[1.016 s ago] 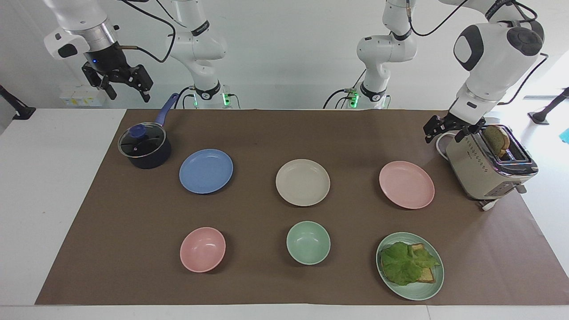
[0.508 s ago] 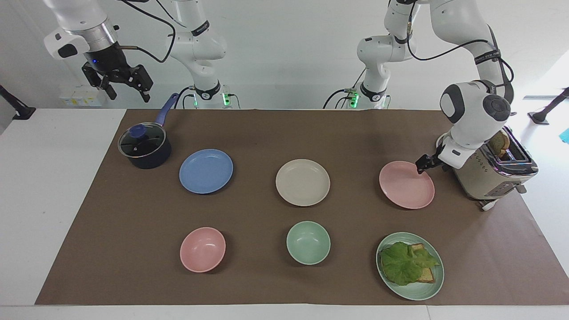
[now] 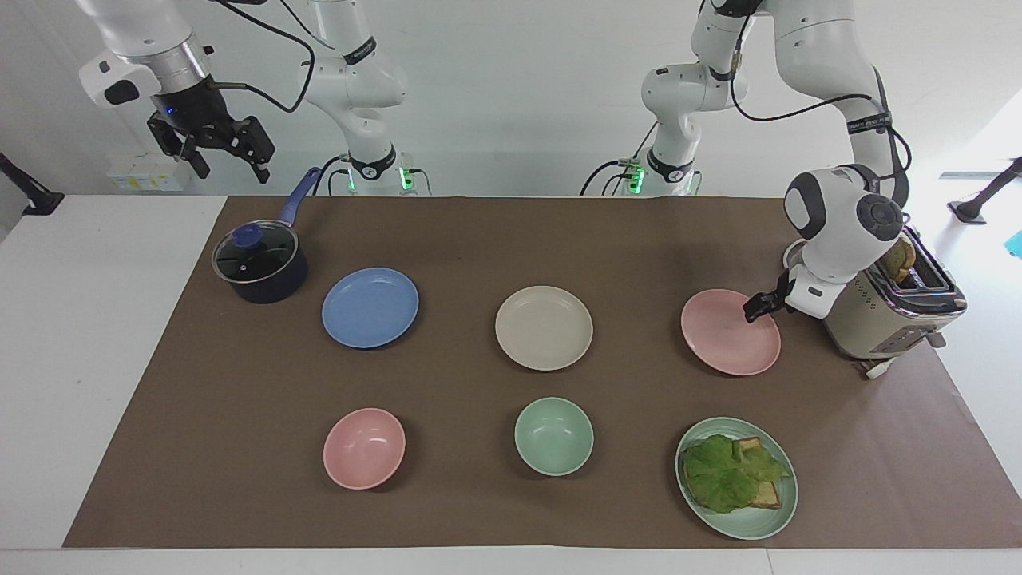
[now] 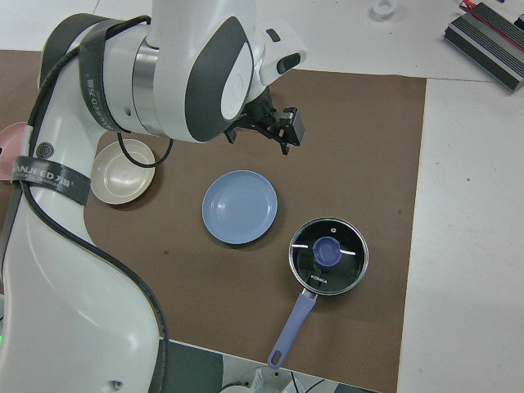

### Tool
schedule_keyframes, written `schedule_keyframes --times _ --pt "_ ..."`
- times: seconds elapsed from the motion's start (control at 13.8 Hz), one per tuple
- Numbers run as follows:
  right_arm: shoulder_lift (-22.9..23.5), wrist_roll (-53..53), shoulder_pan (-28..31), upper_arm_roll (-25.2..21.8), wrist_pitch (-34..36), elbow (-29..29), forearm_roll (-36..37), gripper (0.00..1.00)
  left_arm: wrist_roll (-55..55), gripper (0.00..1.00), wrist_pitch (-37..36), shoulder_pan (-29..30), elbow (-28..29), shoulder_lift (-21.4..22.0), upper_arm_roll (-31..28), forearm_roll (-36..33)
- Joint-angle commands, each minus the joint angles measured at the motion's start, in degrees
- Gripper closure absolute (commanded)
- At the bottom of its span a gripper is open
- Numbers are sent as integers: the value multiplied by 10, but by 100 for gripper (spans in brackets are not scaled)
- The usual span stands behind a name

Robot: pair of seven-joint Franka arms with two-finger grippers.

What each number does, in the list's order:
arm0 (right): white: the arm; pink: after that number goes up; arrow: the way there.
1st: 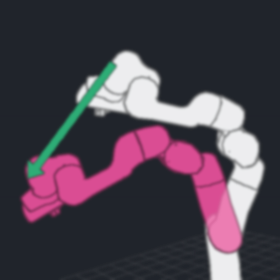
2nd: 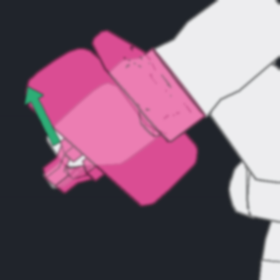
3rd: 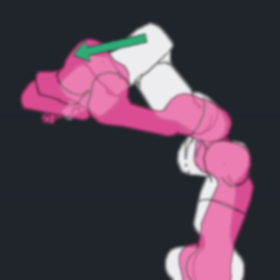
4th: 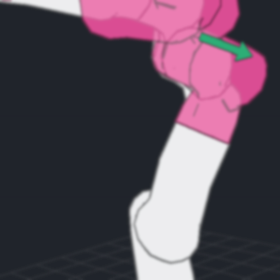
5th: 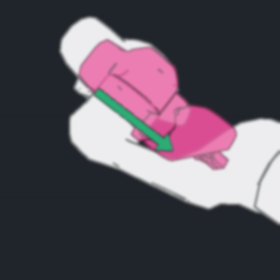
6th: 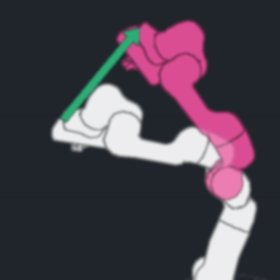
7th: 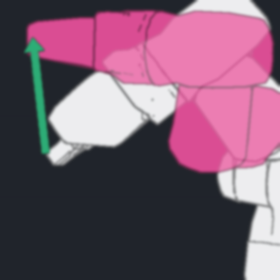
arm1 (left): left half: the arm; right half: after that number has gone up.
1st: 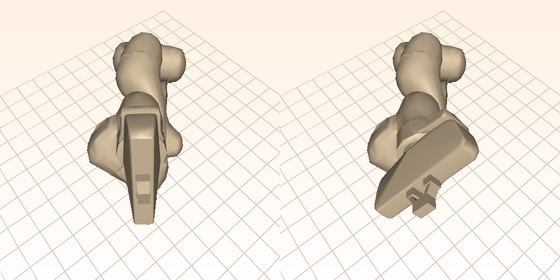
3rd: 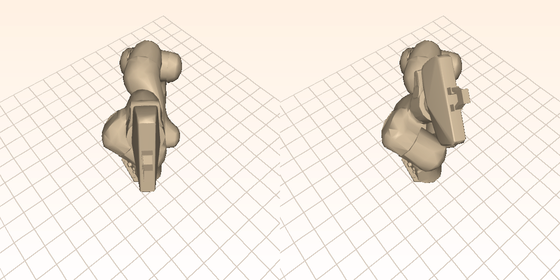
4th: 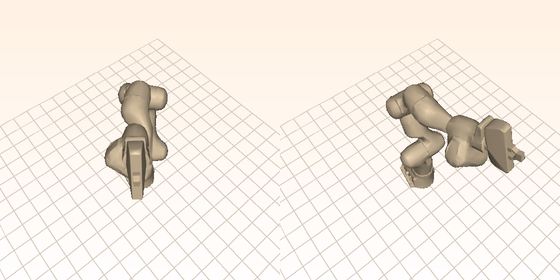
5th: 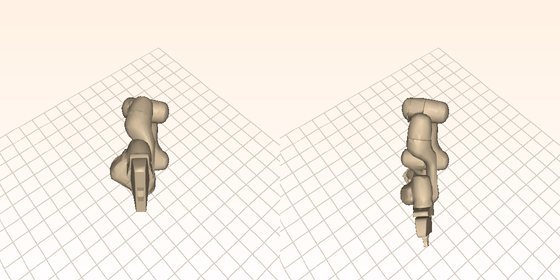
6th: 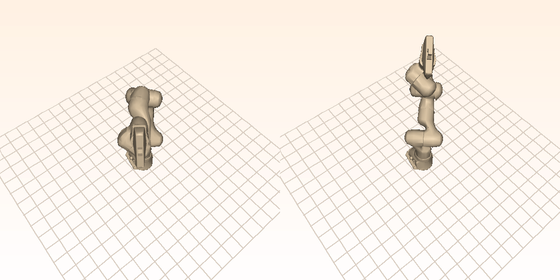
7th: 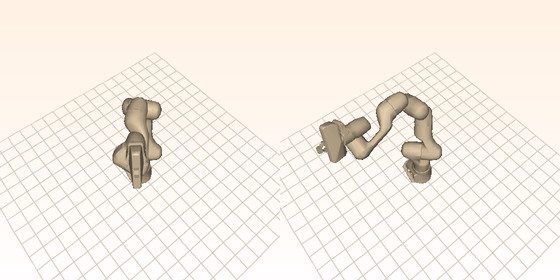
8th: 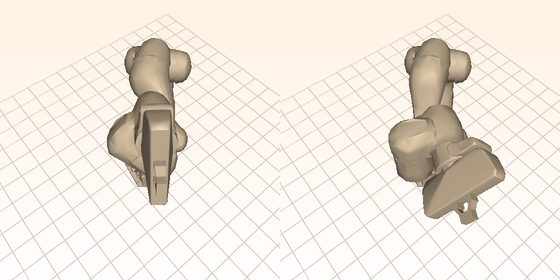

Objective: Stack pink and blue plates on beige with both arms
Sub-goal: 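Grasp the pink plate rim with the left gripper and lift it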

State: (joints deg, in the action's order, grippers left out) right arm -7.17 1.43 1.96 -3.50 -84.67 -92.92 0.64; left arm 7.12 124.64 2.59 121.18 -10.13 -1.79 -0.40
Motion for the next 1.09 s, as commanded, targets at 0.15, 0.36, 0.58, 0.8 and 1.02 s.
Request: schedule_keyframes --times 0.15,0.36,0.58,0.8,1.02 --pt "-9 9 7 3 -2 -9 -3 0 17 54 18 7 25 11 4 -1" --pt "-10 9 8 3 8 -9 -3 0 17 81 17 7 28 13 4 -1" --pt "-11 9 8 3 13 -9 -3 0 16 100 14 7 27 13 4 -1" --pt "-10 9 8 2 12 -9 -3 0 14 100 -15 7 17 11 4 -1" --pt "-10 8 8 2 12 -9 -3 0 11 100 -98 7 -36 15 5 0"
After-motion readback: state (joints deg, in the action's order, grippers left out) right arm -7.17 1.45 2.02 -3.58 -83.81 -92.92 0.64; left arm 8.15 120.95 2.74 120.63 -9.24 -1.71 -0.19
